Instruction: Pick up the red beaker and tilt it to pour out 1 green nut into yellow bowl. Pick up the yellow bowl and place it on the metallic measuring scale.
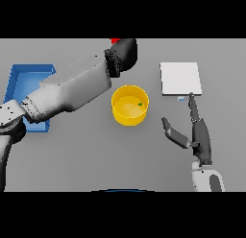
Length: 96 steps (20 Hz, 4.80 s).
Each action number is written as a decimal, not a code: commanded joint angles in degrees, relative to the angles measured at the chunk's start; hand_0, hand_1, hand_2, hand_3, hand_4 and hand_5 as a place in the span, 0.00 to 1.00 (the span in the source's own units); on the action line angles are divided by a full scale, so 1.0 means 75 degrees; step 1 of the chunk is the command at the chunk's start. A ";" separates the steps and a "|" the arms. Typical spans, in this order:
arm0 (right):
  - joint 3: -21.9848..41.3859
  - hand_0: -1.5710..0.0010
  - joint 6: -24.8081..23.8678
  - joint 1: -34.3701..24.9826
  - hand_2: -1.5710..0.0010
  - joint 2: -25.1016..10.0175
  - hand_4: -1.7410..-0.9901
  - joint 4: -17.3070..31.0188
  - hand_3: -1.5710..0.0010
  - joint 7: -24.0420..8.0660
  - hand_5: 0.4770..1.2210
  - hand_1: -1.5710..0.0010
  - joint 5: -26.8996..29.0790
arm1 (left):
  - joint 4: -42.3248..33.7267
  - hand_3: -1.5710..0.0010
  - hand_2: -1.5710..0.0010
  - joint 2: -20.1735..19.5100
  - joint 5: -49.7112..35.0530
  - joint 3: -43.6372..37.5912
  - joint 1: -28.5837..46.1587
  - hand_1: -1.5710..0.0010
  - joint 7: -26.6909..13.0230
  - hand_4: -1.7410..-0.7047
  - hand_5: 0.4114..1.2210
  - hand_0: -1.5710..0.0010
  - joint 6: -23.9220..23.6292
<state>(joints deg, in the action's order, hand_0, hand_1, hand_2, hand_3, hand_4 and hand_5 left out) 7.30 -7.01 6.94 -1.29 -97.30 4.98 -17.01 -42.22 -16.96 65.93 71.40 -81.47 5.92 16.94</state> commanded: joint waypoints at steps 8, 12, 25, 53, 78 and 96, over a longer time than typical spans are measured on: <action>-0.0108 1.00 0.0271 -0.0082 1.00 0.0020 0.74 0.0071 1.00 0.0092 0.16 1.00 0.0470 | 0.1415 0.14 0.03 -0.0775 -0.1293 -0.1435 -0.1445 0.00 -0.0150 0.03 1.00 0.00 -0.0407; -0.0050 1.00 0.0306 -0.0145 1.00 0.0049 0.71 0.0104 1.00 0.0109 0.16 1.00 0.0472 | 0.2554 0.13 0.01 -0.1247 -0.2997 -0.3140 -0.1367 0.00 -0.1232 0.01 1.00 0.00 -0.0629; -0.0006 1.00 0.0410 -0.0129 1.00 -0.0213 0.71 0.0346 1.00 0.0454 0.19 1.00 0.0307 | 0.0589 0.08 0.00 -0.3363 -0.7723 -0.6027 0.2606 0.00 -0.3186 0.00 1.00 0.00 -0.3545; 0.0203 1.00 0.0437 0.0032 1.00 -0.0256 0.74 0.0125 1.00 0.0367 0.25 1.00 0.0073 | -0.3738 0.85 0.84 -0.4829 -1.0452 -0.4975 0.6717 0.84 -0.5185 0.88 0.34 0.81 -0.3860; 0.2357 1.00 0.2954 -0.3734 1.00 -0.2653 0.63 0.1462 1.00 -0.0067 0.24 1.00 -0.2997 | -0.3536 1.00 1.00 -0.4468 -1.0558 -0.5157 0.6595 1.00 -0.4564 0.91 0.38 1.00 -0.4217; 0.3651 1.00 0.4291 -0.5725 1.00 -0.2183 0.59 0.3928 1.00 0.0493 0.26 1.00 -0.3632 | -0.3555 1.00 1.00 -0.4560 -1.0514 -0.5136 0.6462 1.00 -0.4569 0.91 0.40 1.00 -0.4115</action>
<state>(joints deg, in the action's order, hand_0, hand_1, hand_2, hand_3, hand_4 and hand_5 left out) 34.68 25.16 -35.99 -17.63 -67.84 8.51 -44.27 -68.88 -51.17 -12.91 32.87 -33.01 -28.33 -13.94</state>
